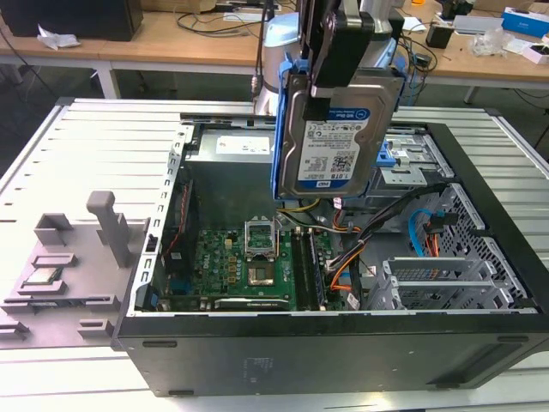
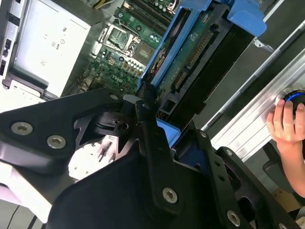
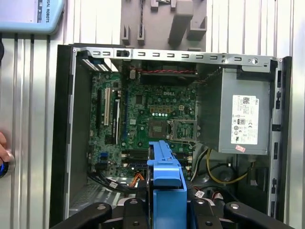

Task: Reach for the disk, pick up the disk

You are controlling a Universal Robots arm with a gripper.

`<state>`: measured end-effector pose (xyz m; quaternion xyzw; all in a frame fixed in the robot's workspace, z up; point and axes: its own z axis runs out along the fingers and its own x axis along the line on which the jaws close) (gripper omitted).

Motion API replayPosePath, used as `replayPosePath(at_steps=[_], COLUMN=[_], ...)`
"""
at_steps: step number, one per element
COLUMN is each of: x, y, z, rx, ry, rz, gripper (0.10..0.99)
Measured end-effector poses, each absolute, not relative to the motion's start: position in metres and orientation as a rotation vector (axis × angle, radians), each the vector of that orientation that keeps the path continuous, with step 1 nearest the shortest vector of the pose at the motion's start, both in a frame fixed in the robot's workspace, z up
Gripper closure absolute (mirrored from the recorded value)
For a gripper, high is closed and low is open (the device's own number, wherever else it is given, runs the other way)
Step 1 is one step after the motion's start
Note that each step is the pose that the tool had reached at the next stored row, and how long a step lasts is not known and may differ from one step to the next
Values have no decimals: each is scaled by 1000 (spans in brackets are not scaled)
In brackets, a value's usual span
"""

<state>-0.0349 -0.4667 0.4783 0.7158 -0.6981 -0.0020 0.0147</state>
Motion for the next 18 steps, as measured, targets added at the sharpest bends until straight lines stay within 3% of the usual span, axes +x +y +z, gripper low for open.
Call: replayPosePath(at_steps=[18], x=[-35], y=[-500], z=[478], rx=[2228], ry=[-2173], rz=[-6], gripper=[718])
